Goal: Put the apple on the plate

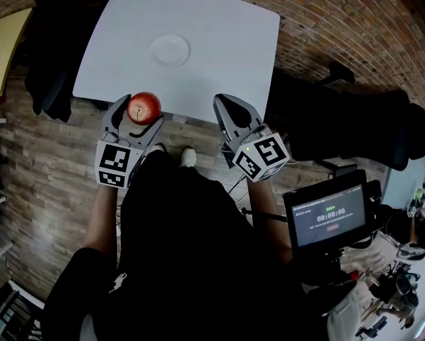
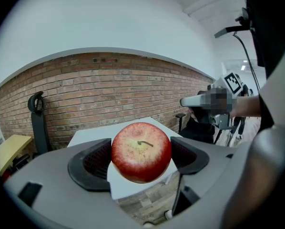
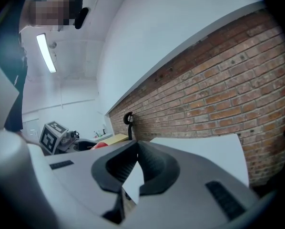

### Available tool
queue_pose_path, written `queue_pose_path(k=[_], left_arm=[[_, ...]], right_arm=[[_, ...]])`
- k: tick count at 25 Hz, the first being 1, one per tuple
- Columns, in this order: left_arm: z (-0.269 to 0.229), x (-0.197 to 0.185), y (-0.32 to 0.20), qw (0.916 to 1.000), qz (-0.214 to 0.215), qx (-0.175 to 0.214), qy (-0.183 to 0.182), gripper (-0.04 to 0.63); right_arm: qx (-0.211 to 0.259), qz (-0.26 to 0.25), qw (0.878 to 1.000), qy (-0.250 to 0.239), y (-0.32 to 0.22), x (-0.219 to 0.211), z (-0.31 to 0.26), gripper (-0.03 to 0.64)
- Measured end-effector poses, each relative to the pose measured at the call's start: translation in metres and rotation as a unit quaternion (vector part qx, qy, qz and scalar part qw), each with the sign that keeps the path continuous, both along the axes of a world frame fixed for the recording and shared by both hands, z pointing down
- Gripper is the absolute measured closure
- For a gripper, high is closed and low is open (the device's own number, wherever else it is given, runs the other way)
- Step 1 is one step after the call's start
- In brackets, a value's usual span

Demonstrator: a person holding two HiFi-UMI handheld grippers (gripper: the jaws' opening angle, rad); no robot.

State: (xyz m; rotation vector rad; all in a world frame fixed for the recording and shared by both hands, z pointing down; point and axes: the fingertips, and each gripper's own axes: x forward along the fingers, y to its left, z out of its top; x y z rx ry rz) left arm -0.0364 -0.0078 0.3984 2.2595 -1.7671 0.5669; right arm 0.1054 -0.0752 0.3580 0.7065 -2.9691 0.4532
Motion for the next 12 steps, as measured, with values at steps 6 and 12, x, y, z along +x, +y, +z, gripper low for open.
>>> queue_pose_path(k=[6,12], left_arm=[[0.001,-0.007,-0.005,1.0000,-0.002,0.000,0.003,0.202],[-0.001,-0.007,-0.026,0.9998,0.018,0.003,0.007,0.202]], right_arm=[[0.005,0.000,1.000,0.003,-0.007,-0.007,-0.004,0.614],[0.001,0.017,1.000,0.005,-0.018,-0.007,-0.005,0.614]])
